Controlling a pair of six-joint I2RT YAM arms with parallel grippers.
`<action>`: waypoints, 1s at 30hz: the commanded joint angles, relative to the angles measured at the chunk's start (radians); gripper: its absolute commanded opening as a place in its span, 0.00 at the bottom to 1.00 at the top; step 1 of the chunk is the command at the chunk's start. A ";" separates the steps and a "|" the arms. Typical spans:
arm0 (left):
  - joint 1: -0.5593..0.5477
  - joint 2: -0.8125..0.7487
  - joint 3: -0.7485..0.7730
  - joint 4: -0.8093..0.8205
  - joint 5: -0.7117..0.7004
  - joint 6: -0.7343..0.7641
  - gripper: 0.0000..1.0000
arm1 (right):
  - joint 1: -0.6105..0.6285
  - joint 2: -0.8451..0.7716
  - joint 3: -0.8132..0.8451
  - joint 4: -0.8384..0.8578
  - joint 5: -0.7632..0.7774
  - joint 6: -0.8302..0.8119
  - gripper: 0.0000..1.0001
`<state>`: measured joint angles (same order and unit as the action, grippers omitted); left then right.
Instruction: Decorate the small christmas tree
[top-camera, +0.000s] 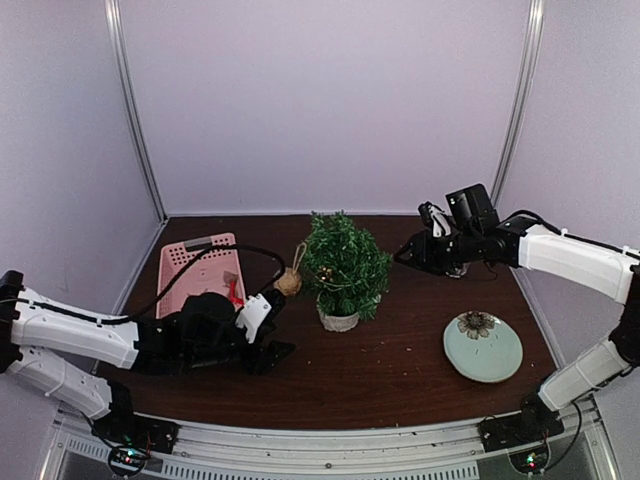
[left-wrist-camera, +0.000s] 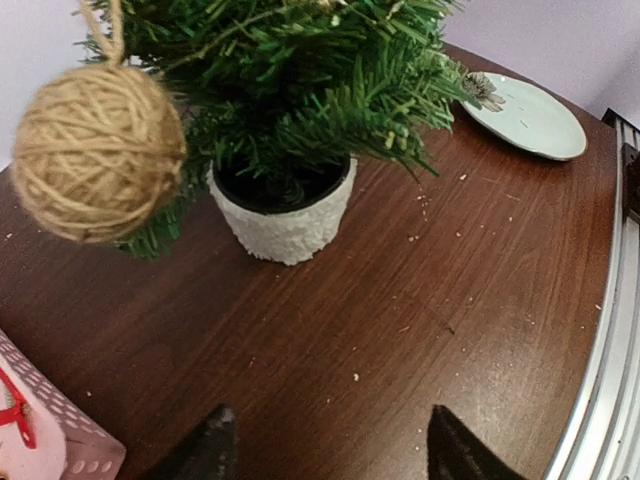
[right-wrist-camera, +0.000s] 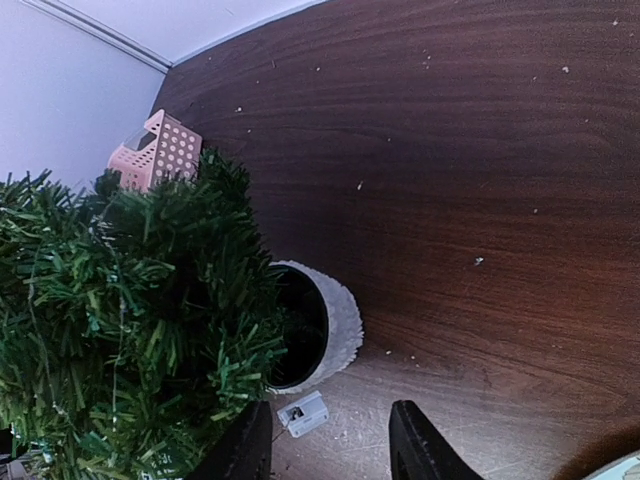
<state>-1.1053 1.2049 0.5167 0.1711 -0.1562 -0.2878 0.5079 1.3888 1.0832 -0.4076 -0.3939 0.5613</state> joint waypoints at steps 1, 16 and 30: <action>-0.033 0.115 0.011 0.226 -0.044 0.088 0.56 | -0.016 0.062 -0.048 0.172 -0.087 0.086 0.40; -0.063 0.419 0.066 0.454 -0.084 0.228 0.16 | -0.051 0.328 -0.041 0.393 -0.223 0.156 0.35; -0.070 0.623 0.204 0.515 -0.121 0.384 0.05 | -0.029 0.427 0.017 0.383 -0.274 0.135 0.32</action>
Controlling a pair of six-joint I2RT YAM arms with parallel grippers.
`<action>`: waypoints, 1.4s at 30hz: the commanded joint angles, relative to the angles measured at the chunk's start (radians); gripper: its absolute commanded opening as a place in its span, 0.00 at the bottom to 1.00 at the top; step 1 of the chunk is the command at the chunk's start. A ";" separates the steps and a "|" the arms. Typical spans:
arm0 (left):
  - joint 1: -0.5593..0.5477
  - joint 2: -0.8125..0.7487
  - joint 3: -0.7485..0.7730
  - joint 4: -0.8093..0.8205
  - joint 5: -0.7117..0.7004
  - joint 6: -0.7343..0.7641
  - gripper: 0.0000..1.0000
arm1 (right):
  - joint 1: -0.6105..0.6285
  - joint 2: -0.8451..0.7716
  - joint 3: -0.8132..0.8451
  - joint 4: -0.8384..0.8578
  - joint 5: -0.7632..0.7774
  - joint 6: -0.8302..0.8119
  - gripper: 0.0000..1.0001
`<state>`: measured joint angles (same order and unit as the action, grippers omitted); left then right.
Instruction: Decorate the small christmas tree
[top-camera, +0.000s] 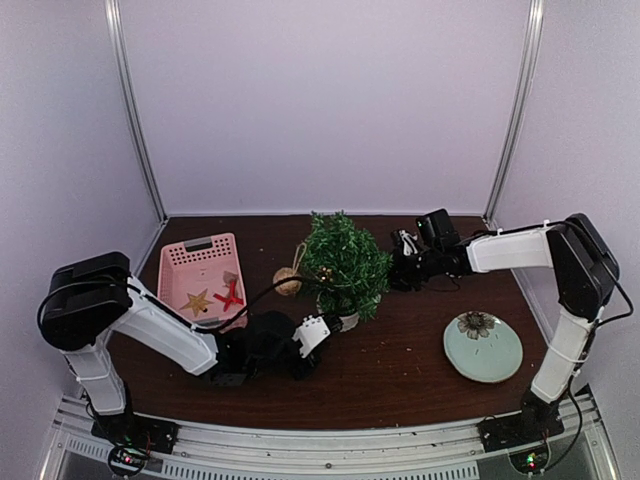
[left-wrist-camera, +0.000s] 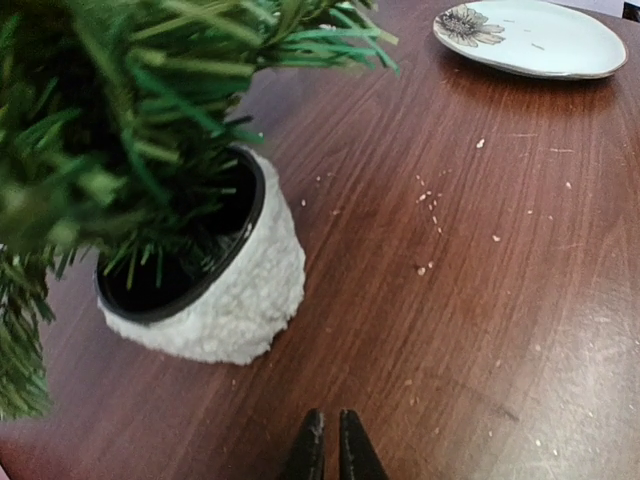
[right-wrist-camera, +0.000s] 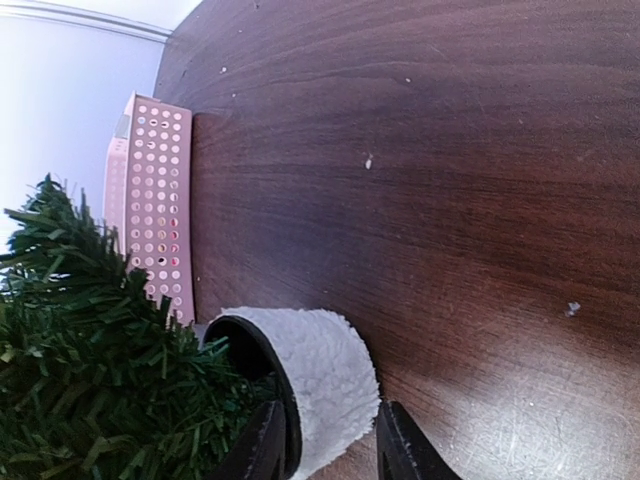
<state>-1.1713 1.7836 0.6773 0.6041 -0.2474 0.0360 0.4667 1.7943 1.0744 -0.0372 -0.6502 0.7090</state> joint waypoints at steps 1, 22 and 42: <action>-0.004 0.055 0.047 0.089 -0.031 0.066 0.05 | 0.014 0.025 0.027 0.013 -0.020 -0.013 0.31; 0.020 0.152 0.067 0.224 -0.092 0.113 0.00 | 0.047 0.078 0.029 0.058 -0.070 0.006 0.28; 0.089 0.195 0.094 0.268 -0.105 0.125 0.00 | 0.085 0.067 -0.005 0.058 -0.086 0.009 0.27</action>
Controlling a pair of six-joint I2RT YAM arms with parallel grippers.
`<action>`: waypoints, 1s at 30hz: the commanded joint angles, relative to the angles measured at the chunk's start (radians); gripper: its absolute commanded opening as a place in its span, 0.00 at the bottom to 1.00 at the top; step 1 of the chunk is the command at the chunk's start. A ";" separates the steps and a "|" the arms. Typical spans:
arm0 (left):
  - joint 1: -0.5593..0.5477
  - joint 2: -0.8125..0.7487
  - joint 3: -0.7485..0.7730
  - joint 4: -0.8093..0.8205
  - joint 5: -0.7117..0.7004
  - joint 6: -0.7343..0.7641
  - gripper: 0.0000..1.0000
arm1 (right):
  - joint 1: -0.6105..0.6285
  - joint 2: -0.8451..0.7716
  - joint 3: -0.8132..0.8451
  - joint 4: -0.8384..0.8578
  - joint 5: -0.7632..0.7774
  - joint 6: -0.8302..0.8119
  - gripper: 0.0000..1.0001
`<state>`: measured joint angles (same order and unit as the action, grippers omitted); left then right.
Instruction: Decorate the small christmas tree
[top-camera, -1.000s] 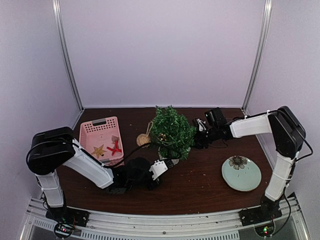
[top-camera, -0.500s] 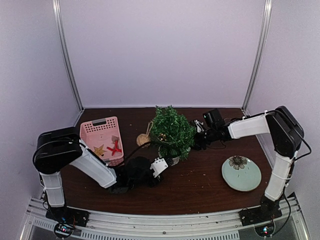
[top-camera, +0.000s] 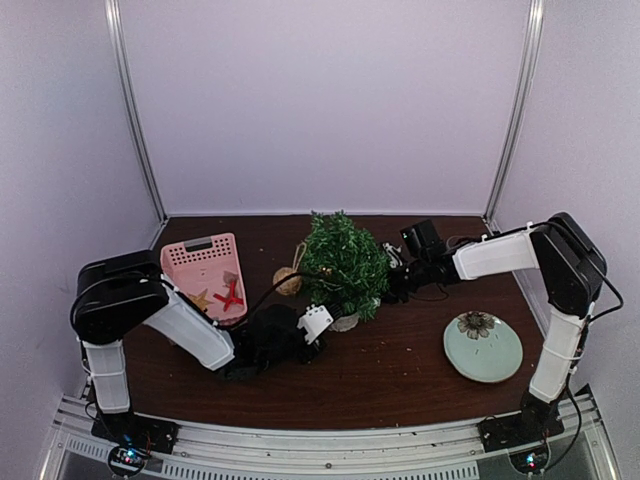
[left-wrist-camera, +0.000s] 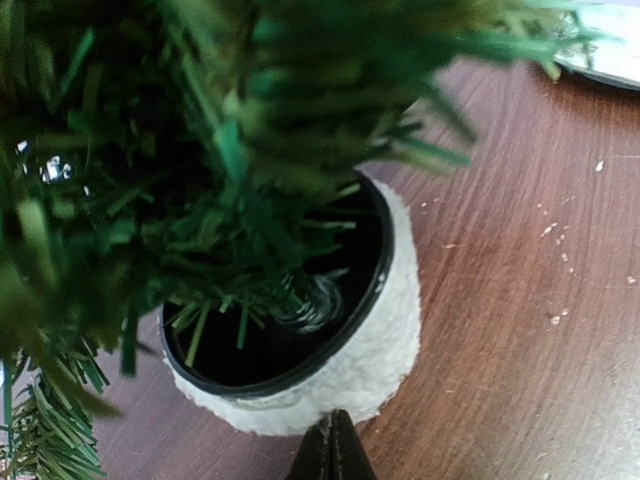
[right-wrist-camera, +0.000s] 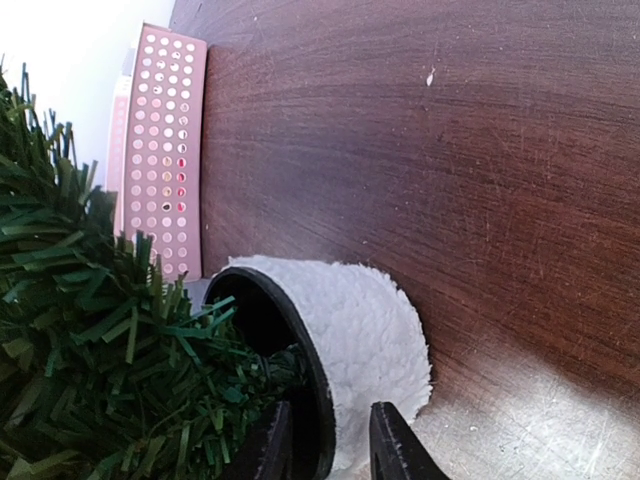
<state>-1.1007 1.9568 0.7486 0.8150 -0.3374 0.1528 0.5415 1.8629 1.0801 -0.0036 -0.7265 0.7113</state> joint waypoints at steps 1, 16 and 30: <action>0.021 0.023 0.022 0.058 -0.015 0.008 0.00 | 0.012 -0.003 -0.013 0.025 -0.010 0.009 0.27; 0.070 0.046 0.038 0.063 -0.002 0.026 0.00 | 0.066 -0.036 -0.086 0.082 -0.007 0.060 0.26; 0.053 -0.027 -0.056 0.079 0.001 0.018 0.00 | 0.007 -0.099 -0.065 0.014 0.042 0.005 0.27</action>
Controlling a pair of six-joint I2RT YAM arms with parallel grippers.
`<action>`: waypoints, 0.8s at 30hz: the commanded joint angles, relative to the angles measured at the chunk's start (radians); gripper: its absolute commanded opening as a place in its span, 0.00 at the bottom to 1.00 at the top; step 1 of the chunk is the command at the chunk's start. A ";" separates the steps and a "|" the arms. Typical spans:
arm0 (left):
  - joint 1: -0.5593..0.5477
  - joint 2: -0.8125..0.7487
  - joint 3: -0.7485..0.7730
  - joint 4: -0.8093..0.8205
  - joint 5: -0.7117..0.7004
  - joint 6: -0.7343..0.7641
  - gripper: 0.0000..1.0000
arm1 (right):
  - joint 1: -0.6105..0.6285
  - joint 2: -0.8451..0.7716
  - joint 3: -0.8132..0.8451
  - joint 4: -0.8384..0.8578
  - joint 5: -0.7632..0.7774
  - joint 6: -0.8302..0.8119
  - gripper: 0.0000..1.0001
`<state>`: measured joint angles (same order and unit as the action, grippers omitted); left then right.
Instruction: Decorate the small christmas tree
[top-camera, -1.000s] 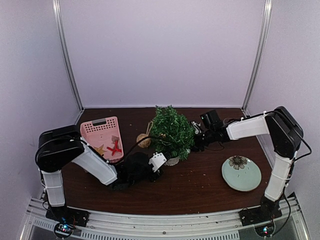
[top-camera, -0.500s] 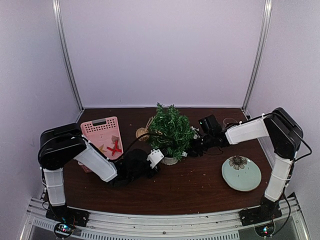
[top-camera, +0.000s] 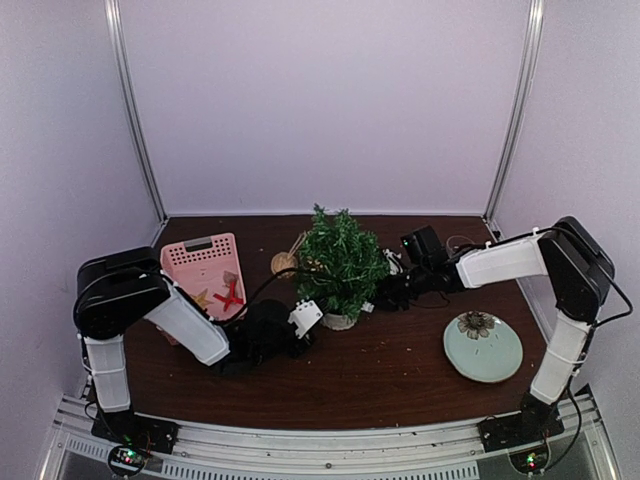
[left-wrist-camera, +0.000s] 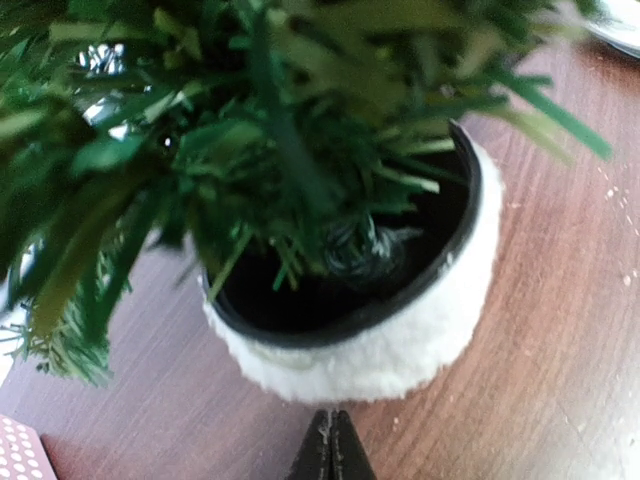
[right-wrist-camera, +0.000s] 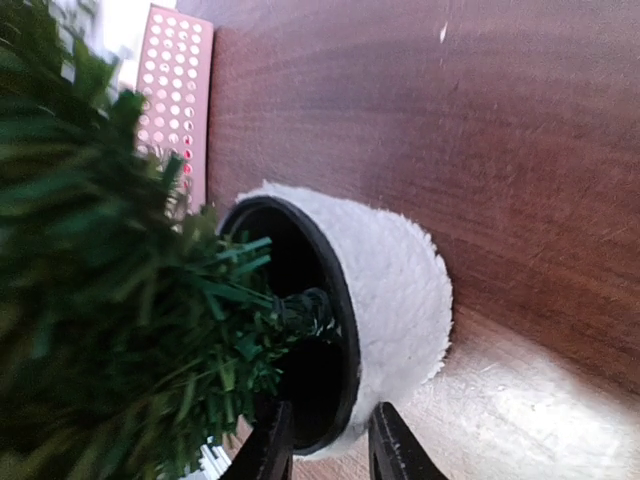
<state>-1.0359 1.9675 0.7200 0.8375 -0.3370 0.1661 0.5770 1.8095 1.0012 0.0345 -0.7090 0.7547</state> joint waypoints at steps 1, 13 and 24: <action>-0.017 -0.039 -0.031 0.056 0.000 0.006 0.00 | -0.035 -0.046 0.025 -0.027 0.031 -0.048 0.27; -0.039 -0.017 0.003 0.069 0.004 0.006 0.00 | -0.061 0.029 0.104 -0.048 0.092 -0.066 0.29; -0.036 0.022 0.037 0.089 -0.012 -0.004 0.00 | -0.033 0.096 0.137 -0.002 0.044 -0.034 0.29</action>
<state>-1.0744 1.9598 0.7284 0.8539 -0.3374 0.1661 0.5274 1.8908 1.1236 -0.0097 -0.6518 0.7090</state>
